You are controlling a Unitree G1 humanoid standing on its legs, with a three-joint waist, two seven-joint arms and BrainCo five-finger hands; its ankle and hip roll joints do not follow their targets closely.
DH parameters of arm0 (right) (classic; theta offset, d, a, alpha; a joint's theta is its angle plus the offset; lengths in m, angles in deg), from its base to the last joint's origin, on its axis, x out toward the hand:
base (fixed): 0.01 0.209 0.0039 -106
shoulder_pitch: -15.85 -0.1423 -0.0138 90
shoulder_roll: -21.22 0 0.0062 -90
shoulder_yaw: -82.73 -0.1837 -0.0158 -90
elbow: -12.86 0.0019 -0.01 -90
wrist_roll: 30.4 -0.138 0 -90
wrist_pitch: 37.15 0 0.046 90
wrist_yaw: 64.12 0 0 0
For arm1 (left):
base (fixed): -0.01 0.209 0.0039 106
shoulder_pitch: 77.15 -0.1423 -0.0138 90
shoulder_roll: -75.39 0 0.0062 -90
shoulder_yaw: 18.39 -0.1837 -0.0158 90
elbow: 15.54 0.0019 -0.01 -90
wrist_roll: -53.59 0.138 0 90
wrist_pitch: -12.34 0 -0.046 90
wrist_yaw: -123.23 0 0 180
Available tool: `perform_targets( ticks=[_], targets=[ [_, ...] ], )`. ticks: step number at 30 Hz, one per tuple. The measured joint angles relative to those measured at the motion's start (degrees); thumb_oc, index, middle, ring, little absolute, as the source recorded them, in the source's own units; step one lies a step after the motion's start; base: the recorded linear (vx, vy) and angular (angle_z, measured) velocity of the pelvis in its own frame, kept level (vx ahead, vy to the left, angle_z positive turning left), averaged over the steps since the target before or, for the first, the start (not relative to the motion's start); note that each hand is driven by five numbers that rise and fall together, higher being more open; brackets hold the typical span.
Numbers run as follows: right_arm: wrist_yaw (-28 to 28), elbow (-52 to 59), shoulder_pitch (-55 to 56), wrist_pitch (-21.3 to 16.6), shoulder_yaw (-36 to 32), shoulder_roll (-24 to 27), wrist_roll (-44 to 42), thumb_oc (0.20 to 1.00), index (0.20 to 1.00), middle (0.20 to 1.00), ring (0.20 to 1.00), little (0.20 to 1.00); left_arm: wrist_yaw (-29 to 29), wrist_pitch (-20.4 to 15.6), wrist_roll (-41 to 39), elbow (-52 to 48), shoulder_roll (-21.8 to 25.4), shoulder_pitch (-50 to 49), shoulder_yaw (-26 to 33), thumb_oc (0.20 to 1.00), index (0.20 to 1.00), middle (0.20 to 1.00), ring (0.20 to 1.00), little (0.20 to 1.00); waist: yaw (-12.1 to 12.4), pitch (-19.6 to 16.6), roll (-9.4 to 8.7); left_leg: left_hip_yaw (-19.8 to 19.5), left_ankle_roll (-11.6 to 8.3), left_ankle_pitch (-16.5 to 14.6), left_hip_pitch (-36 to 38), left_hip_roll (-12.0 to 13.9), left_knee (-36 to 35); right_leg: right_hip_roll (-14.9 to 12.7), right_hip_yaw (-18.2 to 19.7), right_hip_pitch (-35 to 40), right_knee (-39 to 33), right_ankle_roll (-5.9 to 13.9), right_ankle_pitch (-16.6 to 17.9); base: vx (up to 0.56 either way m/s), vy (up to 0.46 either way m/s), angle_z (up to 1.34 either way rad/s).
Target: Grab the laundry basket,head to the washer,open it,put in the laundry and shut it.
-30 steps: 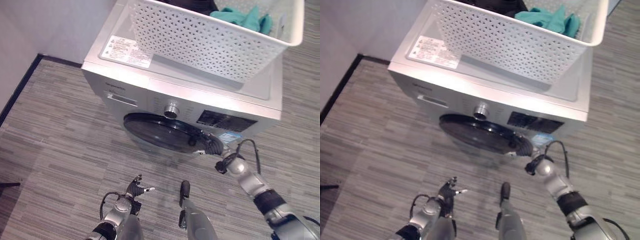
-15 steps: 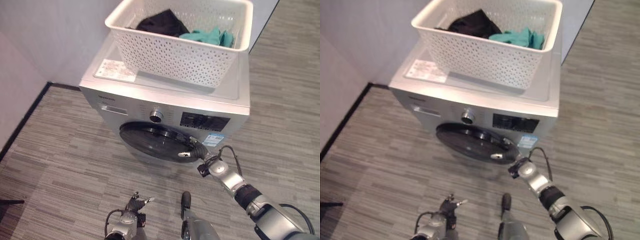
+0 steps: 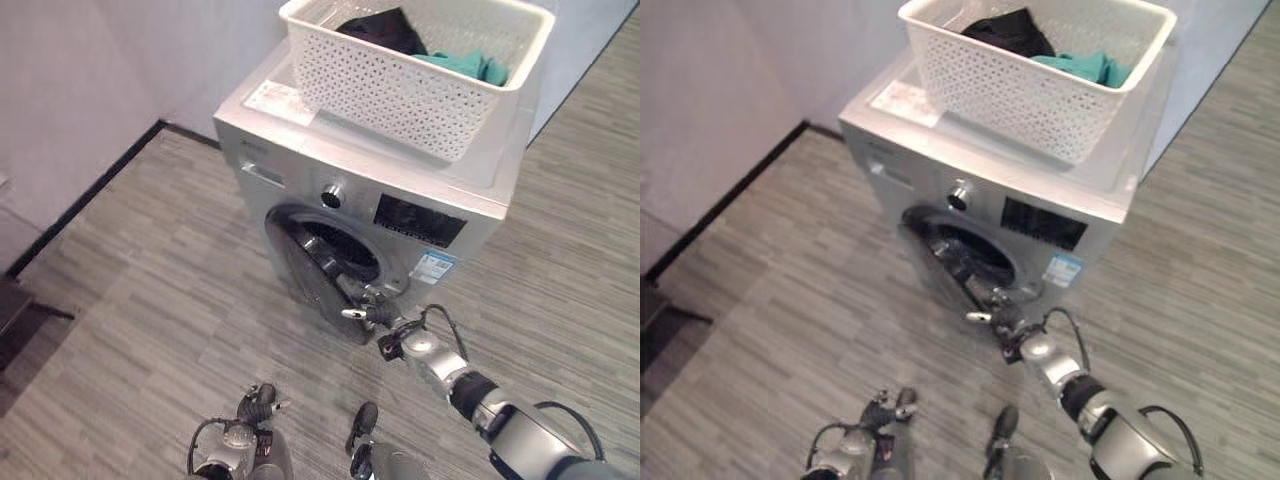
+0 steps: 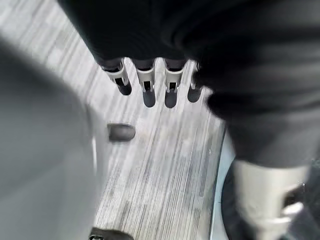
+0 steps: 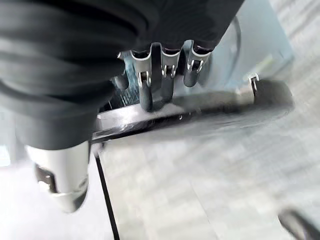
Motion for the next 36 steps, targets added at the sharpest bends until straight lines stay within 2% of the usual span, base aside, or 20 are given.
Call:
perform_targets(
  ticks=[1,2,5,7,9,11,13,15,18,20,22,23,25,28,29,30,31,33,35,36],
  targets=[
    [1.0,-0.5,-0.9,0.5,2.3,-2.0,0.0,1.0,1.0,1.0,1.0,1.0,-0.1,0.0,0.0,0.0,-1.3,0.6,-0.1,1.0,1.0,1.0,1.0,1.0,2.0,0.9,2.38,-1.8,2.28,-0.8,0.0,0.7,-1.1,2.7,0.1,0.0,0.0,1.67,0.1,0.0,-0.03,-0.22],
    [2.1,-1.4,-2.5,1.1,4.0,-4.1,0.1,1.0,1.0,1.0,1.0,1.0,-0.1,-0.1,0.0,-0.8,-1.3,1.7,-0.1,1.0,1.0,1.0,1.0,1.0,3.9,2.1,2.39,-1.7,1.11,0.0,-0.5,1.6,-0.8,3.3,2.8,-1.9,4.0,-0.76,-1.7,0.0,-0.037,-0.12],
    [6.6,-1.2,-4.0,4.4,11.3,-14.7,0.2,1.0,1.0,1.0,1.0,1.0,-0.1,0.2,0.0,-2.2,-0.5,4.9,0.4,1.0,1.0,1.0,1.0,1.0,5.0,5.9,-2.51,-0.3,0.38,2.0,-0.3,-0.6,0.5,1.1,0.5,-1.4,-2.5,1.1,-1.5,0.01,-0.038,1.0],
    [7.6,-1.0,-4.0,5.3,14.9,-18.0,0.1,1.0,1.0,1.0,1.0,1.0,-0.6,0.1,-0.1,-2.4,-1.6,2.3,0.8,1.0,1.0,1.0,1.0,1.0,5.5,5.1,0.72,0.2,-0.06,0.9,8.4,3.7,-4.0,4.1,1.0,0.4,-2.7,0.41,0.5,0.02,-0.059,0.4],
    [7.4,-0.9,-4.3,5.0,13.4,-19.3,0.0,1.0,1.0,1.0,1.0,1.0,-1.5,0.6,0.0,-4.2,-0.7,2.3,0.1,1.0,1.0,1.0,1.0,1.0,5.9,5.8,-0.23,1.3,-1.17,0.9,9.5,4.5,-6.9,4.2,1.4,0.6,-2.3,0.16,0.7,0.03,-0.075,0.32],
    [6.5,-0.5,-4.6,2.8,9.9,-17.9,-0.2,1.0,1.0,1.0,1.0,1.0,-3.9,1.5,2.4,-23.5,6.4,-1.4,-3.2,1.0,1.0,1.0,1.0,1.0,10.6,5.9,-2.52,1.0,-1.3,2.1,9.9,4.0,-6.9,4.1,3.2,1.8,-2.6,-1.74,2.4,0.03,-0.066,0.34],
    [6.1,-0.6,-5.4,2.5,8.7,-17.5,-0.4,1.0,1.0,1.0,1.0,1.0,-6.3,1.8,9.9,-33.4,11.4,-4.3,-3.7,1.0,1.0,1.0,1.0,1.0,11.2,5.7,-3.48,1.1,-1.3,1.7,10.1,4.0,-6.8,4.2,3.2,2.4,-2.6,-2.18,2.1,0.07,-0.091,0.16],
    [5.9,-0.5,-6.7,1.3,6.1,-15.0,-0.3,1.0,1.0,1.0,1.0,1.0,-12.7,3.0,31.5,-51.9,24.8,-10.0,5.5,1.0,1.0,1.0,1.0,1.0,12.9,5.7,-3.59,1.2,-1.87,1.9,10.8,3.8,-6.9,4.0,3.3,2.9,-2.6,-3.61,2.6,0.08,-0.061,0.12],
    [6.1,-0.7,-4.2,1.3,3.6,-12.0,0.0,1.0,1.0,1.0,1.0,1.0,-15.8,2.1,37.0,-59.3,26.3,-11.2,18.0,1.0,1.0,1.0,1.0,1.0,13.6,6.0,-2.22,1.3,-1.88,1.9,12.6,3.1,-6.8,3.2,4.5,5.3,-2.6,-3.79,2.4,0.02,0.027,0.15],
    [6.7,0.1,-2.0,1.6,0.4,-10.7,0.0,1.0,1.0,1.0,1.0,1.0,-12.6,0.0,33.7,-60.8,24.7,-10.4,18.3,1.0,1.0,1.0,1.0,1.0,13.4,6.0,-2.18,1.5,-1.84,1.9,13.0,2.5,-6.8,2.6,5.2,5.8,-2.6,-3.68,2.4,0.0,0.073,0.04],
    [7.9,2.5,0.4,1.8,-0.8,-8.8,0.0,1.0,1.0,1.0,1.0,1.0,-6.3,-1.4,26.4,-59.5,22.8,-9.3,16.4,1.0,1.0,1.0,1.0,1.0,12.6,6.0,-2.25,2.0,-1.5,1.7,13.2,1.9,-6.8,2.2,6.2,5.6,-2.6,-3.33,2.5,0.02,0.112,-0.16],
    [10.5,7.6,2.8,2.8,-0.9,-6.2,0.2,1.0,1.0,1.0,1.0,1.0,2.3,-2.7,14.9,-53.7,22.9,-7.7,11.2,1.0,1.0,1.0,1.0,1.0,10.1,6.0,-2.38,3.1,-0.87,1.3,13.9,1.5,-7.0,1.7,7.5,5.5,-2.6,-2.84,2.8,0.03,0.117,-0.4],
    [13.1,8.5,4.7,3.5,-0.8,-3.5,1.0,1.0,1.0,1.0,1.0,1.0,9.6,-2.7,5.6,-48.6,23.6,-6.2,7.2,1.0,1.0,1.0,1.0,1.0,6.6,5.8,-2.99,4.6,-0.63,0.9,14.6,1.2,-6.9,1.6,9.0,5.4,-2.6,-2.34,3.1,0.02,0.091,-0.35],
    [16.0,5.0,8.4,5.0,-3.1,0.7,6.0,1.0,1.0,1.0,1.0,1.0,22.3,2.2,-9.2,-34.5,28.2,3.6,-7.3,1.0,1.0,1.0,1.0,1.0,1.5,5.1,-4.05,6.4,-0.26,0.6,15.0,1.0,-7.1,1.3,10.6,4.6,-3.1,-1.09,2.8,-0.03,0.051,-0.33],
    [16.2,4.4,9.1,5.3,-3.1,2.5,7.2,1.0,1.0,1.0,1.0,1.0,24.1,2.6,-10.7,-33.9,27.9,5.2,-7.4,1.0,1.0,1.0,1.0,1.0,-0.7,4.8,-4.77,7.5,-0.39,0.4,14.7,1.0,-7.1,1.5,11.3,3.8,-3.1,-0.8,3.0,-0.05,0.075,-0.33],
    [16.5,2.4,9.5,5.1,-3.5,3.3,8.5,1.0,1.0,1.0,1.0,1.0,26.8,3.5,-13.2,-28.8,28.4,11.4,-15.3,1.0,1.0,1.0,1.0,1.0,-1.3,4.2,-4.73,7.2,-0.41,0.7,13.7,0.7,-7.0,1.4,11.6,3.0,-3.0,-0.72,3.2,-0.03,0.043,-0.21],
    [16.5,0.3,8.8,5.5,-3.4,4.0,9.5,1.0,1.0,1.0,1.0,1.0,29.0,4.8,-13.5,-26.2,28.3,15.4,-20.9,1.0,1.0,1.0,1.0,1.0,-2.4,4.0,-5.12,7.6,-0.3,0.7,13.4,0.8,-6.9,1.6,12.0,2.3,-2.7,-1.1,3.8,-0.04,0.06,-0.17],
    [16.2,0.9,8.4,5.4,-3.6,6.1,9.8,1.0,1.0,1.0,1.0,1.0,32.2,6.0,-11.2,-15.5,24.0,21.4,-21.6,1.0,1.0,1.0,1.0,1.0,-7.3,3.3,-5.36,8.2,-0.33,0.9,11.8,0.8,-6.9,1.6,12.7,0.3,-2.6,-1.29,4.9,-0.06,0.048,-0.24],
    [15.9,1.5,8.4,5.4,-4.9,5.8,9.5,1.0,1.0,1.0,1.0,1.0,30.6,5.1,-1.1,-0.9,17.0,25.7,-16.2,1.0,1.0,1.0,1.0,1.0,-8.8,3.1,-6.07,9.6,-0.38,0.8,11.7,1.1,-7.0,2.0,13.8,-0.8,-2.6,-1.63,5.4,-0.05,0.018,-0.33],
    [15.8,4.1,8.5,5.2,-5.2,5.8,9.0,1.0,1.0,1.0,1.0,1.0,28.3,4.5,9.9,7.5,14.7,29.0,-14.7,1.0,1.0,1.0,1.0,1.0,-10.9,2.9,-6.5,9.9,-0.37,0.8,10.9,1.4,-7.0,2.4,14.1,-1.6,-2.6,-1.88,5.6,-0.02,0.0,-0.3]
  ],
)
